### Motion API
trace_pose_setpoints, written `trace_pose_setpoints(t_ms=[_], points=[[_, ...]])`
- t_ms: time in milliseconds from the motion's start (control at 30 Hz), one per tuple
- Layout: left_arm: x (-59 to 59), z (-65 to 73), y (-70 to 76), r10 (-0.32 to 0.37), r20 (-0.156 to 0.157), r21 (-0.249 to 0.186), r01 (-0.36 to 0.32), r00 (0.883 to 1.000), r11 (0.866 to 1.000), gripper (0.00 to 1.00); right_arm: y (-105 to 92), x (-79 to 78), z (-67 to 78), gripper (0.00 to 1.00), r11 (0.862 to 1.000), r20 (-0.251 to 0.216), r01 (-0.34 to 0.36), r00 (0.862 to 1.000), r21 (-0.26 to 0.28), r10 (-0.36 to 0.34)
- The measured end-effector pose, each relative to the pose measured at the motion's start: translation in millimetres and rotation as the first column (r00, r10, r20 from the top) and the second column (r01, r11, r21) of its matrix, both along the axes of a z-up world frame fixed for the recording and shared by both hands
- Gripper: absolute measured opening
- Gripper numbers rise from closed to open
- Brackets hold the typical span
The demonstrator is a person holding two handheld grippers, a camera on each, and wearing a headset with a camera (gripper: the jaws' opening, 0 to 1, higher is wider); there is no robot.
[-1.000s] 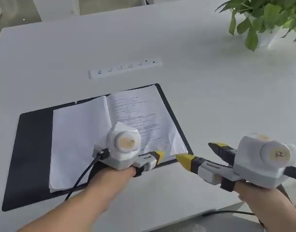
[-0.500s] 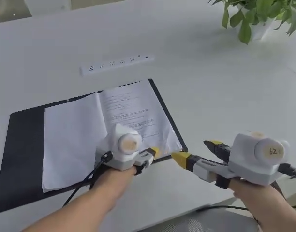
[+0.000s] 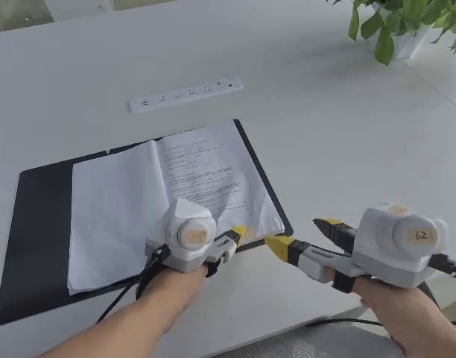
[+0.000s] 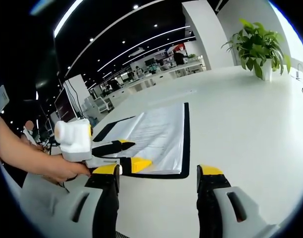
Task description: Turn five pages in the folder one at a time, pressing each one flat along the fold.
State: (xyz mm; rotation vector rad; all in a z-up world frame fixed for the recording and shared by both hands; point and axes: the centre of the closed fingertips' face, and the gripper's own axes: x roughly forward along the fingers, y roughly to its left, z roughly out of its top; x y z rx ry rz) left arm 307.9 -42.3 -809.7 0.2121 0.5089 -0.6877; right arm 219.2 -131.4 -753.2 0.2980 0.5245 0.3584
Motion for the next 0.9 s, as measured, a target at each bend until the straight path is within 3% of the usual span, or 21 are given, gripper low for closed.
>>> trace_pose_setpoints(t_ms=[367, 467, 567, 633, 900], points=[[1.0, -2.1, -1.2, -0.001, -0.001, -0.005, 0.001, 1.000, 1.000, 0.48, 1.2, 0.1, -0.3, 0.62, 1.000, -0.007, -0.005, 1.000, 0.001, 0.005], [1.1, -1.4, -0.7, -0.002, 0.006, 0.002, 0.002, 1.000, 1.000, 0.36, 1.9, -0.2, -0.6, 0.62, 1.000, -0.010, -0.006, 1.000, 0.003, 0.006], [0.7, -0.4, -1.0, -0.004, 0.011, 0.004, 0.004, 1.000, 1.000, 0.30, 2.4, -0.3, -0.7, 0.62, 1.000, -0.010, -0.009, 1.000, 0.002, 0.009], [2.9, 0.5, 1.6, 0.007, 0.022, 0.018, -0.008, 1.000, 1.000, 0.19, 2.2, -0.2, -0.6, 0.62, 1.000, -0.009, -0.007, 1.000, 0.002, 0.007], [-0.1, -0.3, 1.2, 0.009, 0.008, 0.011, -0.009, 1.000, 1.000, 0.13, 2.9, 2.0, -4.7, 0.61, 1.000, -0.020, -0.016, 1.000, -0.003, 0.016]])
